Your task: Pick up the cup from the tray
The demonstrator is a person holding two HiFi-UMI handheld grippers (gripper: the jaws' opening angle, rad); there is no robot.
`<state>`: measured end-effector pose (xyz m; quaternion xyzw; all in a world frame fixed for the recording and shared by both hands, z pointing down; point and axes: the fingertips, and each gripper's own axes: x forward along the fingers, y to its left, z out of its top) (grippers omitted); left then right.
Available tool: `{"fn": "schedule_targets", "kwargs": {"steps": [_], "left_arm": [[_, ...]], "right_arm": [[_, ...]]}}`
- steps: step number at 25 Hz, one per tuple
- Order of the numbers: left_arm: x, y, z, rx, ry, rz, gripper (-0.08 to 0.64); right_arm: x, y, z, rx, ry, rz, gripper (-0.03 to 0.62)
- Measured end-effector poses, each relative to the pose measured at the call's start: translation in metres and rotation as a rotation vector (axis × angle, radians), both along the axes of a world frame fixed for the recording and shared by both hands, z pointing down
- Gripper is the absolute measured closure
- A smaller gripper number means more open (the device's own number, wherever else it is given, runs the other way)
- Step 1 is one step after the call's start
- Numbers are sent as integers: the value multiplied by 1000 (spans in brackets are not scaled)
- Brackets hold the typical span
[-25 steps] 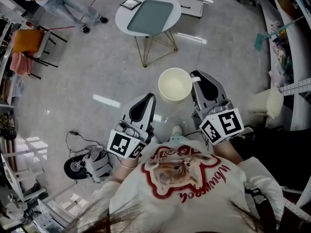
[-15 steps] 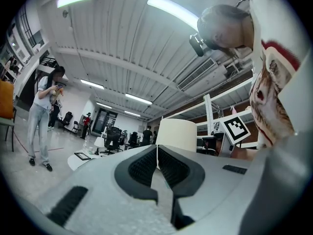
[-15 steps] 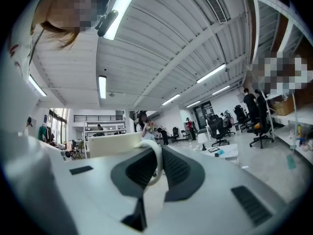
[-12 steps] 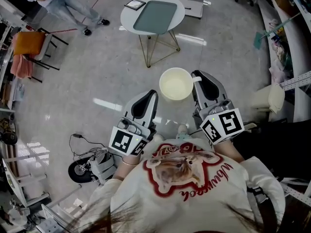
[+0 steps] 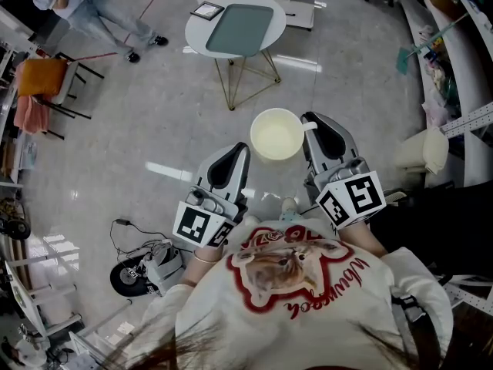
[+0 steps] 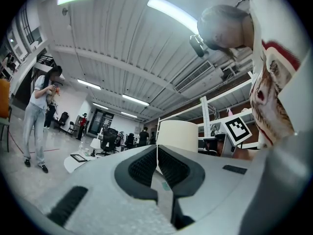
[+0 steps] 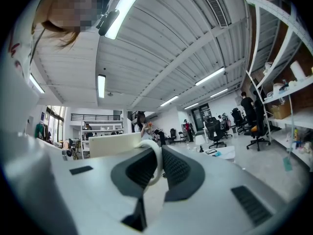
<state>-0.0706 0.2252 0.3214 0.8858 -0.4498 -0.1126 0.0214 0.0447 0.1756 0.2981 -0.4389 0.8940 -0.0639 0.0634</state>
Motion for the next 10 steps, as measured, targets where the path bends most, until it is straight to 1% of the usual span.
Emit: {"fn": "schedule_targets", "kwargs": {"steps": [10], "left_arm": [[11, 2, 2, 1, -2, 2, 541]], "right_arm": [[10, 3, 4, -3, 0, -1, 546]]}}
